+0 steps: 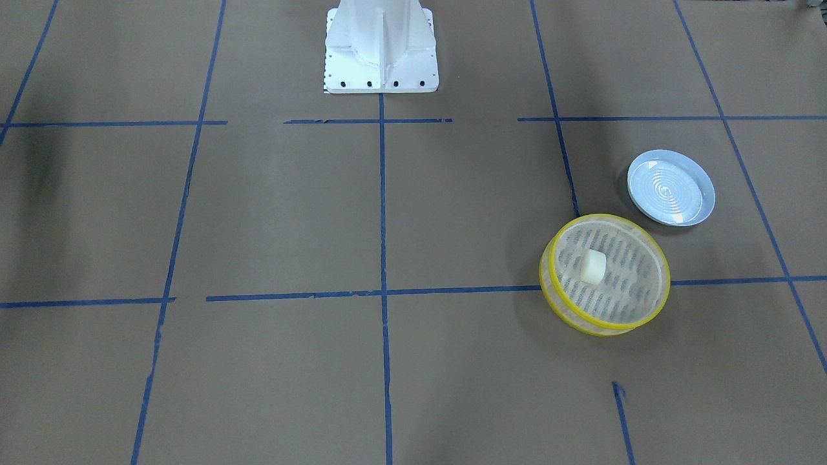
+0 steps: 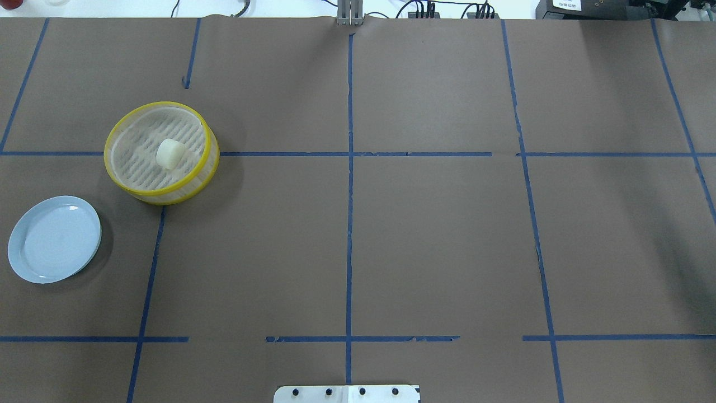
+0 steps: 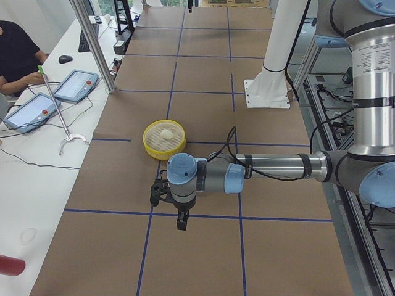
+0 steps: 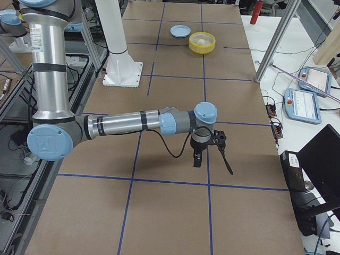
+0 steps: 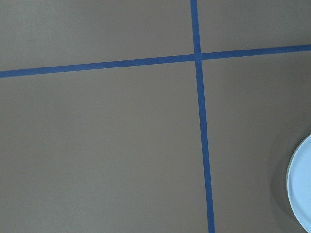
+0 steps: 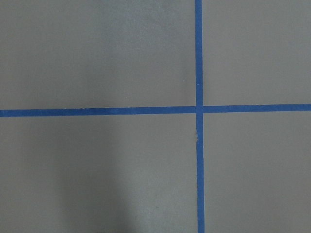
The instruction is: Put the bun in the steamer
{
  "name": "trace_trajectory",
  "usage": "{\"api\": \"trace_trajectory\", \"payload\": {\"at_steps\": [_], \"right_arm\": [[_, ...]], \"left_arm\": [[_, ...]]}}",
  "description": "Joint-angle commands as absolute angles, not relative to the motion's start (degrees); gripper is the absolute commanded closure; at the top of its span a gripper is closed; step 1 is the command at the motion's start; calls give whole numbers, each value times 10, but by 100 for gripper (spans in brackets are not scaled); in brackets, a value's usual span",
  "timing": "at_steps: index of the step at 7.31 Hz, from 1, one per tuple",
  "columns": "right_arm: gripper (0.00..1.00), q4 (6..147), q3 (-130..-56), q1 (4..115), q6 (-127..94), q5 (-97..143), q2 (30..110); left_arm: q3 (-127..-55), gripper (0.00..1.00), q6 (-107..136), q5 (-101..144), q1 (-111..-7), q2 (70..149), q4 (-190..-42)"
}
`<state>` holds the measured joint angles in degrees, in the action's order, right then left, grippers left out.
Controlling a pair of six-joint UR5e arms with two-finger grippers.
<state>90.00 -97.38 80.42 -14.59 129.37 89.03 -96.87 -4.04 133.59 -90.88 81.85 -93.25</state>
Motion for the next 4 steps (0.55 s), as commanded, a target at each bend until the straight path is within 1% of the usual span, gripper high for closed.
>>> {"api": "trace_trajectory", "payload": {"at_steps": [1, 4], "right_arm": [[0, 900, -974, 804, -146, 1294, 890], [0, 900, -974, 804, -146, 1294, 890]], "left_arm": [[-970, 0, -40, 1336, -909, 819, -933], [-972, 0, -41, 1337, -909, 821, -933]]}}
